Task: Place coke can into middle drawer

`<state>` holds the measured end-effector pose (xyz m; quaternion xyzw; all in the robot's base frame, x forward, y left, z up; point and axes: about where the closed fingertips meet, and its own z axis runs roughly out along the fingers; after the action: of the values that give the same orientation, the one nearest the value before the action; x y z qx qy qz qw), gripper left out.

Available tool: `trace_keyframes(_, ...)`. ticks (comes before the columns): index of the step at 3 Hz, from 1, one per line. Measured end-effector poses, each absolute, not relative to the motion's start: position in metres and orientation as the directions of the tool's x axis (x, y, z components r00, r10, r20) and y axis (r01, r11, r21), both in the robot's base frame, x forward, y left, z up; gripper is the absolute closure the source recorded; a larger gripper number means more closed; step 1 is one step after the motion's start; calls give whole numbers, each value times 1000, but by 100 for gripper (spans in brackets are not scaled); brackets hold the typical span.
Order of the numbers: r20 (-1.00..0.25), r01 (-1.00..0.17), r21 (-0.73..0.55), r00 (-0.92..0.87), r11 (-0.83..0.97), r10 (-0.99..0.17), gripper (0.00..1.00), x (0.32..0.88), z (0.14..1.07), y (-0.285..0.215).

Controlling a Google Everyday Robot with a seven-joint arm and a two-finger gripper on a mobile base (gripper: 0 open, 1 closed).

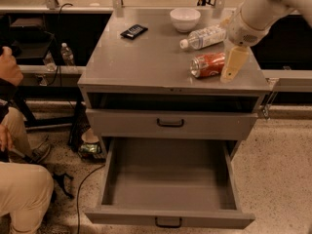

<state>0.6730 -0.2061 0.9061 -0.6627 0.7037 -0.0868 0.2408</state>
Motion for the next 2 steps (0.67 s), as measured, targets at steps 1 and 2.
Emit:
trace_keyframes(1, -196, -905, -418, 5, 79, -981, 0, 689, 888, -201)
trace_keyframes(2, -166, -916, -399, 27, 43, -986, 0, 699, 877, -193)
